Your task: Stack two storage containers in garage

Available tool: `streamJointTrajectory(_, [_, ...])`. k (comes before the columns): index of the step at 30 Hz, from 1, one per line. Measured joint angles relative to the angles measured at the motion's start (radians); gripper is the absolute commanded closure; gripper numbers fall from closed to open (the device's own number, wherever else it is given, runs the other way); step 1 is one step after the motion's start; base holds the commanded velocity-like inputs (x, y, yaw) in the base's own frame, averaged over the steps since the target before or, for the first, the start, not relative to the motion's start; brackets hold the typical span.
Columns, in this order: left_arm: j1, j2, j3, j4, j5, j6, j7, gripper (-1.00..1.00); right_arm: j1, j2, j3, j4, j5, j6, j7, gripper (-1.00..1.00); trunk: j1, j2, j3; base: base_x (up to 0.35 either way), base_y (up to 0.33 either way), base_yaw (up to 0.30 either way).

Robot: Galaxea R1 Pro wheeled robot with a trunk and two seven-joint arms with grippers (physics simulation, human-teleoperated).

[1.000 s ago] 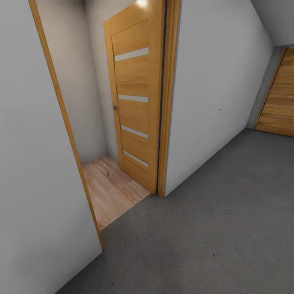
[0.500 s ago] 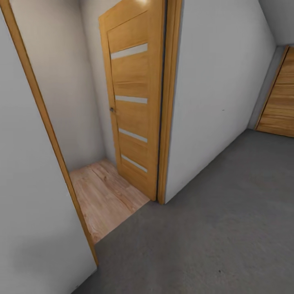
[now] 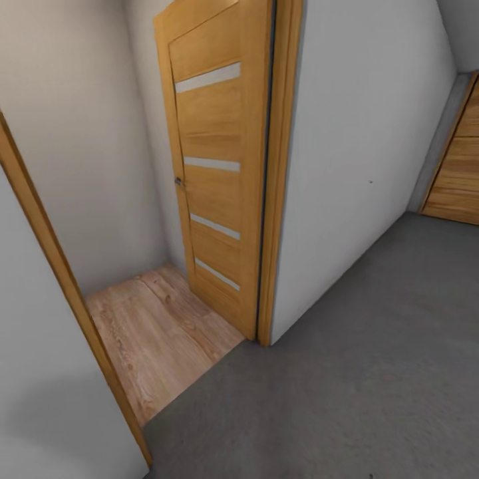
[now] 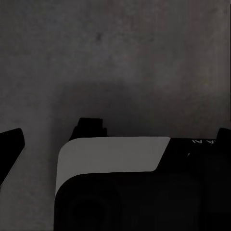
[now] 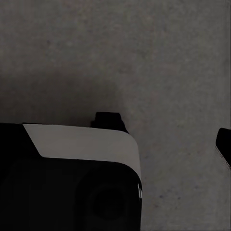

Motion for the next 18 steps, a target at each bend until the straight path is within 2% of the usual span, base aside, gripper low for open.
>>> streamJointTrajectory(4, [0.0,0.0,0.0,0.0,0.0,0.0,0.0,-1.0,0.0,0.001,0.0,0.0,-0.001,0.0,0.0,-1.0,0.0,0.0,0.0,0.322,0.0,-0.023])
streamJointTrajectory(10, [0.0,0.0,0.0,0.0,0.0,-0.001,0.0,-1.0,0.0,0.001,-0.001,0.0,-0.003,0.003,-0.001,-1.0,0.0,0.0,0.0,0.296,0.0,-0.188])
streamJointTrajectory(18, [0.0,-0.001,0.0,0.0,0.0,-0.002,0.0,-1.0,0.0,0.001,-0.001,0.0,-0.003,0.003,-0.002,-1.0,0.001,0.0,0.0,0.07,0.0,-0.242])
